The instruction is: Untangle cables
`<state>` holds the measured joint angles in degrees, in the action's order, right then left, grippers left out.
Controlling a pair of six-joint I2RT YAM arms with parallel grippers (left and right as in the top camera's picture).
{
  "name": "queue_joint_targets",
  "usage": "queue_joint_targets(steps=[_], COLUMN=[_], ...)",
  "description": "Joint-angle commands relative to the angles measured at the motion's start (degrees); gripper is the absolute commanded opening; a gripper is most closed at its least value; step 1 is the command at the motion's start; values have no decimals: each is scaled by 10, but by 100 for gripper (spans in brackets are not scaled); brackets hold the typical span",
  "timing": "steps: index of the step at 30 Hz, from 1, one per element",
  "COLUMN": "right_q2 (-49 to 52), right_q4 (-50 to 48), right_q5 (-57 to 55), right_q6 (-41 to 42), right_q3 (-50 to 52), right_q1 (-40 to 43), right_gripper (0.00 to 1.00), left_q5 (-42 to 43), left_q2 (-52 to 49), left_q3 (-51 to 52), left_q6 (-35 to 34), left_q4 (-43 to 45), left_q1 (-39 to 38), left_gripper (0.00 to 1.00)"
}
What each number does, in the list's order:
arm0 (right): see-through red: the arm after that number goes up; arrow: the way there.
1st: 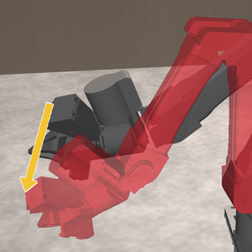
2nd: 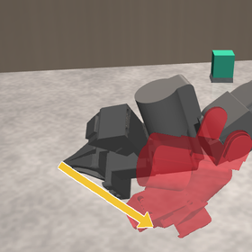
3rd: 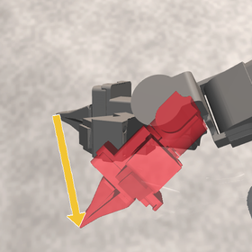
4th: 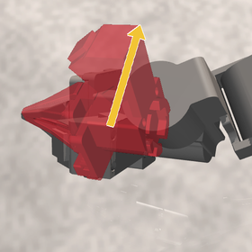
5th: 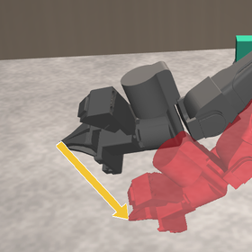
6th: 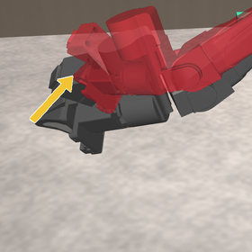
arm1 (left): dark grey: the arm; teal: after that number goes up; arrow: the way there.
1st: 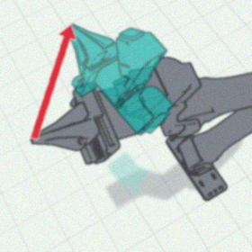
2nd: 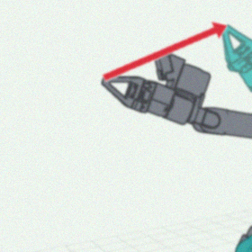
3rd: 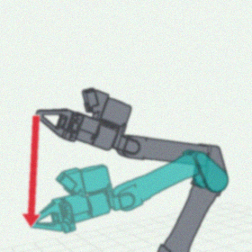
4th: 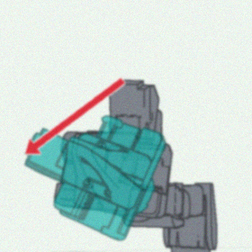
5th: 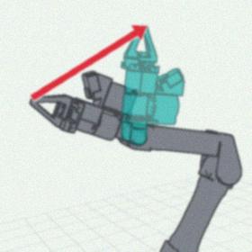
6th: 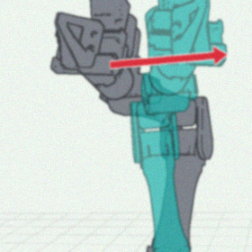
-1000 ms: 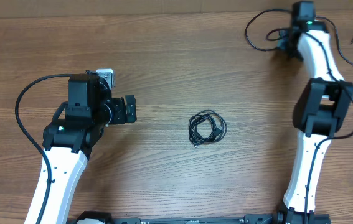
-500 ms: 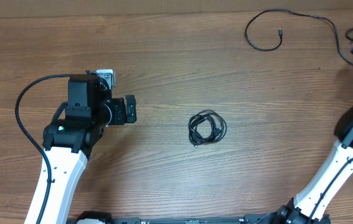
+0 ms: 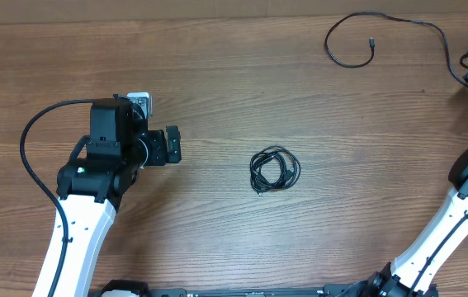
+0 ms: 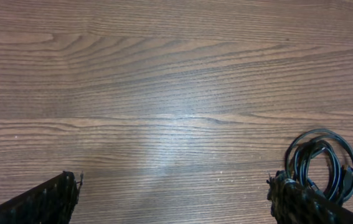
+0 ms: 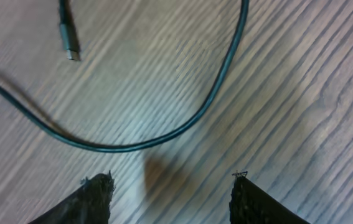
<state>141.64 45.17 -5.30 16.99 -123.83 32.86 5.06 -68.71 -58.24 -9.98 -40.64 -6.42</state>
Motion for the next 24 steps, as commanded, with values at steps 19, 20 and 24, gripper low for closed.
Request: queue_joint_targets(steps=[19,20,24], right_q2=[-3,-1,9], right_q4=[-105,-107,-111], right_q5=[2,9,45], right_q6=[42,42,42], right_q3=[66,66,66], right_q1=[-4,-4,-7], right_gripper=[60,60,60], left_q5=[-6,-6,-6], left_q2=[-3,-3,-3], left_q3=[-10,-10,-10], left_q6=[-8,-8,-8], left_q4=[2,2,2], left_q1=[-4,-4,-4], left_gripper=[100,100,100])
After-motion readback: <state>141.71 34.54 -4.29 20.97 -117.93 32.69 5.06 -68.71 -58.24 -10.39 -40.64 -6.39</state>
